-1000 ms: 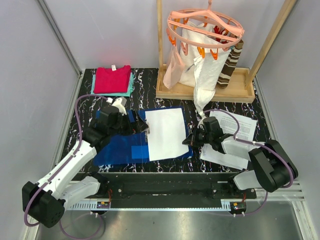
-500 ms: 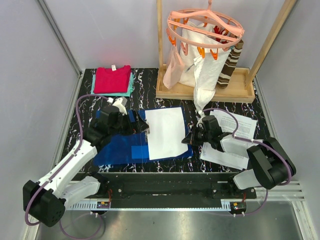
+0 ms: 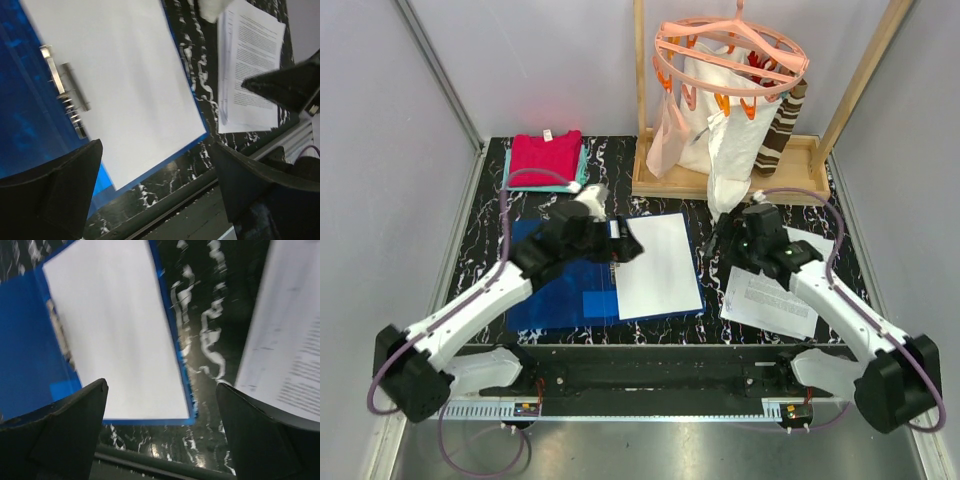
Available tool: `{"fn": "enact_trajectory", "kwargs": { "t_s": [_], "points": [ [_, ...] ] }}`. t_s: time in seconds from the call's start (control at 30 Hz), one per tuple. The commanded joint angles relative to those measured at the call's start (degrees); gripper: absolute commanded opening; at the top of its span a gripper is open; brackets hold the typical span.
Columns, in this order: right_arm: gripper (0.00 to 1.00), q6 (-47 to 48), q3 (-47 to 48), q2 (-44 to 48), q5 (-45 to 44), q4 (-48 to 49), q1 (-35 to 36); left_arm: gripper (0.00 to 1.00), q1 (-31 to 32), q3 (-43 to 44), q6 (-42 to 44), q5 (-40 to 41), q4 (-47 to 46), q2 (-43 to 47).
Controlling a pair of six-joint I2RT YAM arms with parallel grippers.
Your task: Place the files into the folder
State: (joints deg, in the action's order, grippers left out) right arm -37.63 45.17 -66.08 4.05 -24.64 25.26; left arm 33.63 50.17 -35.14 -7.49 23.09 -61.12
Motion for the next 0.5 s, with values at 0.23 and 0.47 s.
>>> {"fn": "enact_trajectory", "kwargs": {
  "t_s": [0.23, 0.47],
  "points": [
    [0.97, -0.1, 3.8, 3.0, -17.6, -15.7, -27.5, 0.81, 23.0, 33.5, 4.4, -3.1, -11.5, -42.4],
    [0.93, -1.1, 2.6, -0.5, -16.6, -9.6, -44.8, 0.62, 27.5, 51.8, 3.3, -7.0, -10.6, -63.6]
  ]
}}
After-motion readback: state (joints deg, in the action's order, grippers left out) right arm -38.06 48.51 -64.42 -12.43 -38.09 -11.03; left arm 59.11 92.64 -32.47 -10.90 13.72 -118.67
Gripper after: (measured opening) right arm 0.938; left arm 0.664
